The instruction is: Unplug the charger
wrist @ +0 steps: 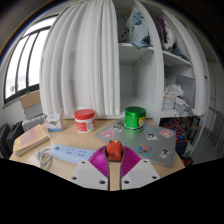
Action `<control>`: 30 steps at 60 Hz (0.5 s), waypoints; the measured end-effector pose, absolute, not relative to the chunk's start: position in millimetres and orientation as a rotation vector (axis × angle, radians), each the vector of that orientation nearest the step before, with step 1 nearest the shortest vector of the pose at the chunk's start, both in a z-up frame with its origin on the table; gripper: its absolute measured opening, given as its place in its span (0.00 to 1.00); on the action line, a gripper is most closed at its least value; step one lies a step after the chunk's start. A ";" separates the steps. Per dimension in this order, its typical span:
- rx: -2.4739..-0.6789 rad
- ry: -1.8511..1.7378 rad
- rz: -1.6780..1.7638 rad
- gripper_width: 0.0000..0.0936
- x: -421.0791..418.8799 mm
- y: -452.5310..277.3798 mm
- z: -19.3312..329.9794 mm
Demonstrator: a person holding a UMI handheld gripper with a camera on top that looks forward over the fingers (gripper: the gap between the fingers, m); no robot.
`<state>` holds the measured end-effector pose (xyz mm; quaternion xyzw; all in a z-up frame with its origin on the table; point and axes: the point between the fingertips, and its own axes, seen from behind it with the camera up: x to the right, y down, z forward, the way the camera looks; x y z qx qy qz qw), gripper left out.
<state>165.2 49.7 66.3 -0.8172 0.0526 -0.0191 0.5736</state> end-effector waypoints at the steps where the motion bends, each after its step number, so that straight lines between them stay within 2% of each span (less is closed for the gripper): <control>1: -1.928 0.132 -0.049 0.13 169.4 48.4 61.6; 10: -2.044 0.155 -0.071 0.19 191.9 38.9 25.0; 25: -2.144 0.098 0.015 0.35 178.7 32.5 -0.9; 27: -2.143 0.091 0.029 0.44 176.5 31.8 -1.4; 30: -2.122 0.077 0.032 0.69 177.4 30.1 2.2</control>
